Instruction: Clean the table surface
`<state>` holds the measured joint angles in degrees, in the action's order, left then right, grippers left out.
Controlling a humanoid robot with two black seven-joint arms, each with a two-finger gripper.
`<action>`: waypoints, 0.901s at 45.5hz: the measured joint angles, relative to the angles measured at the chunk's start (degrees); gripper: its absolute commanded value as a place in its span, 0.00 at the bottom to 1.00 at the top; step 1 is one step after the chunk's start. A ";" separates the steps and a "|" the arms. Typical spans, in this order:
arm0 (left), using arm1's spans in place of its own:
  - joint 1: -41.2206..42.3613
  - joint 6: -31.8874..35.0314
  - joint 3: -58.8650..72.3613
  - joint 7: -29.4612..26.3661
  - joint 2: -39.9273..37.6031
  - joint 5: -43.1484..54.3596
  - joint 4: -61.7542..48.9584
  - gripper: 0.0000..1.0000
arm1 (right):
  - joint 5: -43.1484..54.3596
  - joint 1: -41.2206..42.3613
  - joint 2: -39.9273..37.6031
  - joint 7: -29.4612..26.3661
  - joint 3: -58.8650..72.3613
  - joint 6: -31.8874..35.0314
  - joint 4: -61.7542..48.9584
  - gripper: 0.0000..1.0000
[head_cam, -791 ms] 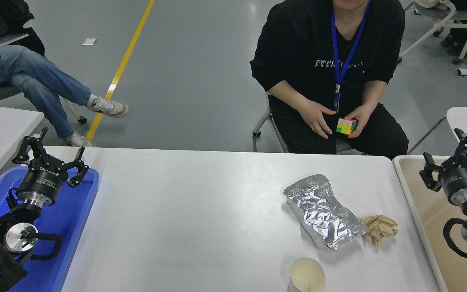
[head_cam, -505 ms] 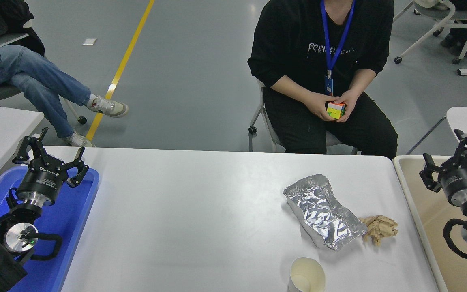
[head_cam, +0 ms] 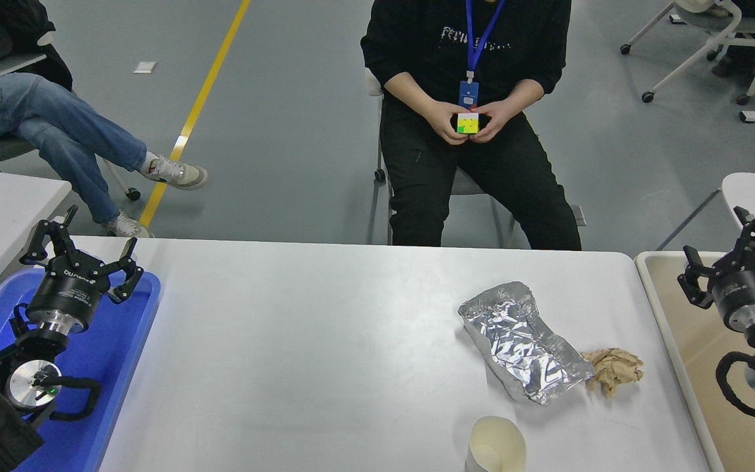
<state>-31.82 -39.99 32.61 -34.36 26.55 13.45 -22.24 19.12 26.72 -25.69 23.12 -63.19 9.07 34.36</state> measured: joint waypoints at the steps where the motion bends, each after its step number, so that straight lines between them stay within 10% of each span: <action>1: 0.00 0.00 0.00 0.00 0.00 0.00 0.00 1.00 | 0.00 0.11 0.00 0.00 -0.01 -0.02 0.00 0.99; 41: 0.00 0.00 0.00 0.00 0.00 0.00 0.00 1.00 | -10.13 14.00 -10.79 -0.05 29.36 0.58 -0.22 0.98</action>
<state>-31.82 -39.99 32.61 -34.36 26.55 13.45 -22.24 8.99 40.72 -36.48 23.07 -33.84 9.65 34.14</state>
